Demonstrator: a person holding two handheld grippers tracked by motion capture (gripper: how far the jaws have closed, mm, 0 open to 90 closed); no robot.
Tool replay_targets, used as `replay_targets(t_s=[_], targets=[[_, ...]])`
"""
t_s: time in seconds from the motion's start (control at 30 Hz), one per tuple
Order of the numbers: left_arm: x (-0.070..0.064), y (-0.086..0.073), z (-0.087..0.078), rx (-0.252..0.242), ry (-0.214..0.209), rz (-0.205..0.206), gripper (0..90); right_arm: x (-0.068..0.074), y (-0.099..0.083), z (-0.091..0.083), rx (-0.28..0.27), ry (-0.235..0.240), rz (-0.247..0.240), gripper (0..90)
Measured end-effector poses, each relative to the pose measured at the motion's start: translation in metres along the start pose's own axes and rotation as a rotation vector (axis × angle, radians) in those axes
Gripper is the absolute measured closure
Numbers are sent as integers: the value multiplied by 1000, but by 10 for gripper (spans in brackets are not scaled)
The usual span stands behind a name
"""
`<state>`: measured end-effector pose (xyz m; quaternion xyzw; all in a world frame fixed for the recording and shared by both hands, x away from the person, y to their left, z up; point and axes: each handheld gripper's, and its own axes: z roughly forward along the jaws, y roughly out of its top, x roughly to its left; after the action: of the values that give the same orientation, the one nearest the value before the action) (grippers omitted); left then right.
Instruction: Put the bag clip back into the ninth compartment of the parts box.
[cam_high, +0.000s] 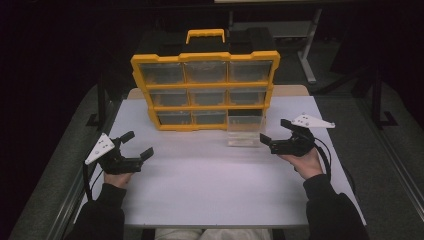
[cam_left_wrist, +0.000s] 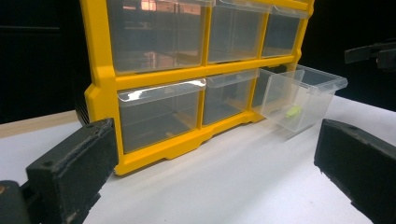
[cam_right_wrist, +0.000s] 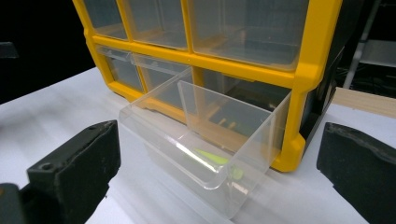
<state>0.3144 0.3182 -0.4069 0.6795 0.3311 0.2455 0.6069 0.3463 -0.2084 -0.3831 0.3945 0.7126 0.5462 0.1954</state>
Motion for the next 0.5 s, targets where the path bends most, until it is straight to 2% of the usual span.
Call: replay_targets(t_s=[0.5], targets=[[0,-1,0,9,-5,-3,0,5,-9,-10,-55,6,-42,0]])
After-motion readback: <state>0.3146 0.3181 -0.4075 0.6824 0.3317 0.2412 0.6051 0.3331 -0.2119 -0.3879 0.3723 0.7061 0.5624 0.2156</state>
